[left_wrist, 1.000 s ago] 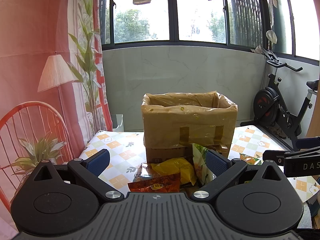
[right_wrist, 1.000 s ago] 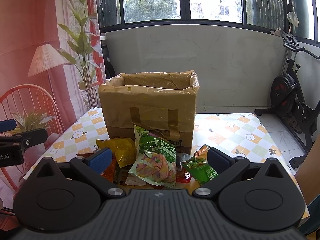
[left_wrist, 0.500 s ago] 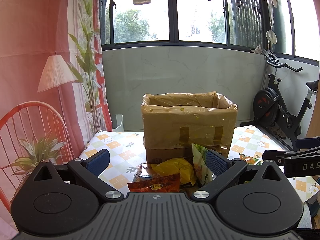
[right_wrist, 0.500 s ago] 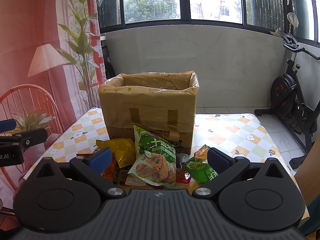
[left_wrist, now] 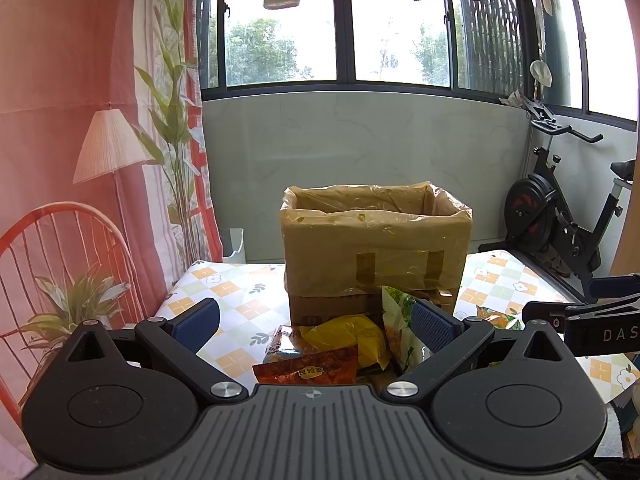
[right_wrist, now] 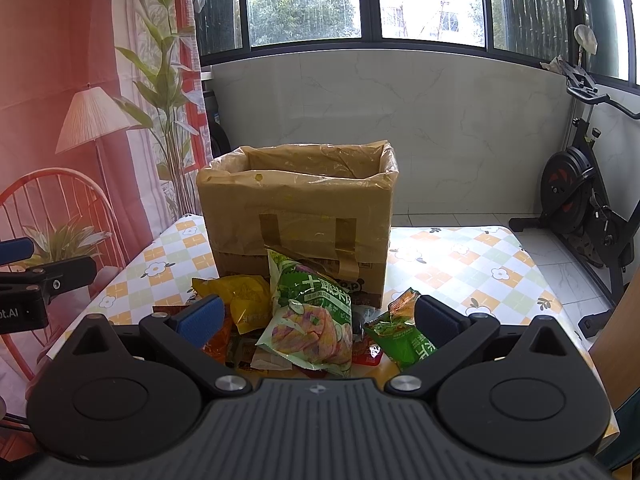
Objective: Organize snacks
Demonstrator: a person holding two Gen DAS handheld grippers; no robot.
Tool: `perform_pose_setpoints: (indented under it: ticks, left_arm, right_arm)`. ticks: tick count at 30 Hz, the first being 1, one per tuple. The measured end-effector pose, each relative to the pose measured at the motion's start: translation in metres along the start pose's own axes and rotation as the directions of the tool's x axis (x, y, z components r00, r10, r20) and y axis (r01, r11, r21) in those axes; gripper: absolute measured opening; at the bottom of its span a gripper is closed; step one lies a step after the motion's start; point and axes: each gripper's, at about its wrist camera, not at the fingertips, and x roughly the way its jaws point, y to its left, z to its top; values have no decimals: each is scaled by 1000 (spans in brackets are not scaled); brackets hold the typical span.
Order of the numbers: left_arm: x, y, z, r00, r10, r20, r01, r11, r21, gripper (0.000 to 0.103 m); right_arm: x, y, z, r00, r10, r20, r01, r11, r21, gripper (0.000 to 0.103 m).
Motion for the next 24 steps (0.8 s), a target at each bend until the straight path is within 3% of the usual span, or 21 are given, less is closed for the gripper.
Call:
perform_pose_setpoints:
  ticks: [8,13,19,24]
  left_arm:
    - [3,7,1,1000,3,-2,-3,1000,-24,103]
    - [4,15,8,997,58,52,-57,998,-7,103]
    - [24,25,8,990,99,101,-100,995,11,103]
    - [59,35,-4,995,79,53,-78,997,-24,102]
  right_arm:
    - [1,0,-1,1000,-2,-2,2,1000,12,103]
    - [-2,-8,7,1000,-1,18,1,1000,8,103]
    - [10,-20,16,990,4,144,-3,1000,-3,103]
    - [36,-28,13,967,-33,252,36,999,-7,103]
